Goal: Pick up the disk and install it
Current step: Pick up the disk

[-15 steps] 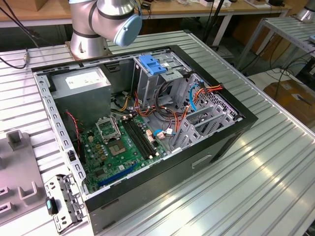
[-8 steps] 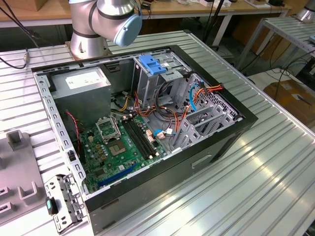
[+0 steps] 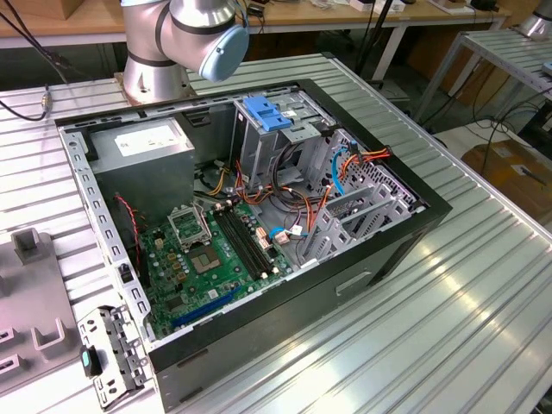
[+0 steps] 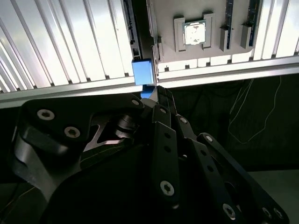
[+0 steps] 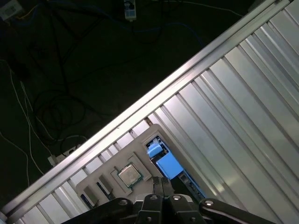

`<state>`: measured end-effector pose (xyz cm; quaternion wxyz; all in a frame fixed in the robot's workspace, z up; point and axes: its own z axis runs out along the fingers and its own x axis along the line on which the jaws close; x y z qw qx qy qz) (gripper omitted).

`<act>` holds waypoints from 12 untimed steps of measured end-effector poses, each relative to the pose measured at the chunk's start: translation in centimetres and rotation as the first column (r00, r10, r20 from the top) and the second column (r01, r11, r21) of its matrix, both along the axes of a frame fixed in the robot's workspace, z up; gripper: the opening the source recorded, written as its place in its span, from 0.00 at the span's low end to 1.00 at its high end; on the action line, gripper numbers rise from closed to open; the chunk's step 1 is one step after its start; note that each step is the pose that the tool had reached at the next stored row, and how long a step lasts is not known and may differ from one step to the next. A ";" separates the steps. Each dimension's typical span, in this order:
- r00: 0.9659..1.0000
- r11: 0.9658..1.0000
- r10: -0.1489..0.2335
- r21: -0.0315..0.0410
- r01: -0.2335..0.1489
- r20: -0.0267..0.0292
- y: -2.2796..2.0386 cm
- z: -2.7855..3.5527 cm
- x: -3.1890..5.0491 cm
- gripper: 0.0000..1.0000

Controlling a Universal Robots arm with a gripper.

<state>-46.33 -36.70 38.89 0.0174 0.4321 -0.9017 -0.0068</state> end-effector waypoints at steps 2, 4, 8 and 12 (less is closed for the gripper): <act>1.000 1.000 0.000 0.000 0.000 0.000 0.00 0.00 0.00 0.11; 1.000 1.000 0.000 0.000 0.000 0.000 0.00 0.00 0.00 0.11; 1.000 1.000 0.001 0.000 -0.001 0.001 0.00 0.00 0.01 0.11; 1.000 1.000 0.027 0.000 -0.027 0.001 0.00 0.00 0.00 0.11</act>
